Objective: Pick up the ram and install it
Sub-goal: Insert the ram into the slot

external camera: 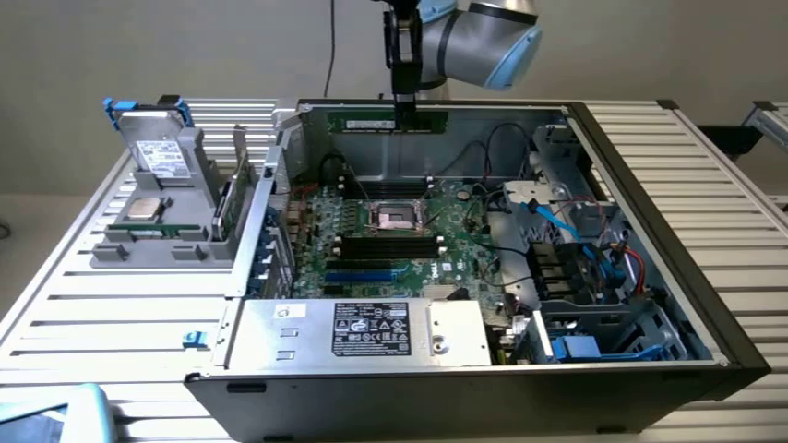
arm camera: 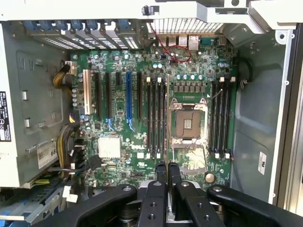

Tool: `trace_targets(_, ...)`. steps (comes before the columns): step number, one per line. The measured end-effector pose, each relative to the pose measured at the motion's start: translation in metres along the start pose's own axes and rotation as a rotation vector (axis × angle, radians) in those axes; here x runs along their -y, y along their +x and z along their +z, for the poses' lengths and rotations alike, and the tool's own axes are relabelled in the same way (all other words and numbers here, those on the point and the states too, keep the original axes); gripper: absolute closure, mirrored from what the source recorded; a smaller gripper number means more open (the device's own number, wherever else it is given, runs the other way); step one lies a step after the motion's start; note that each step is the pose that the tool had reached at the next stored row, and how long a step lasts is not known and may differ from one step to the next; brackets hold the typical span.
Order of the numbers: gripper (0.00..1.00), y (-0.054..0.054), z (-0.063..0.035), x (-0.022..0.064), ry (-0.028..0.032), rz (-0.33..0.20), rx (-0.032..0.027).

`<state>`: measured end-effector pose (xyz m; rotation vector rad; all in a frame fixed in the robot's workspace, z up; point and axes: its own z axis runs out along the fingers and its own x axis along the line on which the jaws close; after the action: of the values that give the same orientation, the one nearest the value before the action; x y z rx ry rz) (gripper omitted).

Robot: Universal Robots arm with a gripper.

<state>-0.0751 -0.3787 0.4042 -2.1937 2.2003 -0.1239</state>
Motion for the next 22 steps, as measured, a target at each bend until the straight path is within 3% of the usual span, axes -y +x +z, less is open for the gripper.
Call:
trace_targets(6,0.86,0.0,0.0107,-0.0009,0.0003,0.0,-0.0001)
trace_targets(14,0.86,0.001,0.0235,-0.0026,0.0103,0.0,-0.0002)
trace_targets(18,0.86,0.002,0.0275,-0.0031,0.0107,0.0,-0.004)
trace_targets(22,0.86,0.004,0.0347,-0.0037,0.0108,0.0,-0.0041)
